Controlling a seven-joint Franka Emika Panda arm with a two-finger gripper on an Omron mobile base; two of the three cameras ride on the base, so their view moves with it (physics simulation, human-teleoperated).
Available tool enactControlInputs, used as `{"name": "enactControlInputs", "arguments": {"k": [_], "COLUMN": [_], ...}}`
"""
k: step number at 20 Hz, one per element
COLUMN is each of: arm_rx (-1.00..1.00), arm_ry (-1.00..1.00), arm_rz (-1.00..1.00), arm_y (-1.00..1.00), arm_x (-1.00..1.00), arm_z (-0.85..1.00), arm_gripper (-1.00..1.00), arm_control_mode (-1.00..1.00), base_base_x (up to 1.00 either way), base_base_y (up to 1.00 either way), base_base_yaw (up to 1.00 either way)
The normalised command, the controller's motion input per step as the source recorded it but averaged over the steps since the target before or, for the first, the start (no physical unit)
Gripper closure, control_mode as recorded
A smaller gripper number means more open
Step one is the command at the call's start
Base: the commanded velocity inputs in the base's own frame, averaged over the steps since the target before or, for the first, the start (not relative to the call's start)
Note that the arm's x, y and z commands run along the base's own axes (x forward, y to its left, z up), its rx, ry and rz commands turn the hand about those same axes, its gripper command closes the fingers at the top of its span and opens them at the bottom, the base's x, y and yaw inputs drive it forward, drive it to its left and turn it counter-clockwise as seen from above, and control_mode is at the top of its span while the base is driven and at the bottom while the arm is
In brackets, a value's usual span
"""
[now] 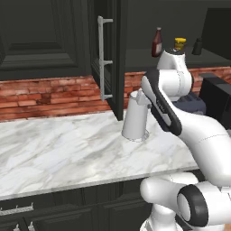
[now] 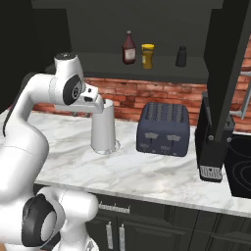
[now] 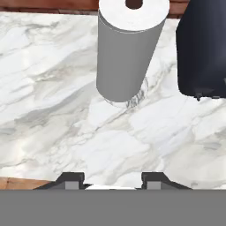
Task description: Collect the turmeric, ketchup, and shaker from the cabinet and place them next to the stove.
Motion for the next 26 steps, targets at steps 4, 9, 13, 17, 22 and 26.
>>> {"name": "enactControlInputs", "arguments": {"k": [4,9,13,17,22,26], "arm_rx": [0.00,0.07,0.07,0.03,0.00,0.00], "arm_ry": [-0.04,-0.29,-0.33,-0.34,-0.31,-0.25], "arm_rz": [-0.03,-0.18,-0.24,-0.18,-0.17,-0.14], "arm_y": [-0.05,-0.30,-0.27,-0.19,-0.26,-0.36], "arm_x": [-0.09,-0.36,-0.18,0.00,0.12,0.25], "arm_z": [0.00,0.13,0.47,0.61,0.47,0.38], "arm_gripper": [-1.00,-1.00,-1.00,-1.00,-1.00,-1.00], "arm_control_mode": [-1.00,-1.00,-1.00,-1.00,-1.00,-1.00], "base_base_x": [0.00,0.00,0.00,0.00,0.00,0.00], "base_base_y": [0.00,0.00,0.00,0.00,0.00,0.00], "base_base_yaw": [0.00,0.00,0.00,0.00,0.00,0.00]}}
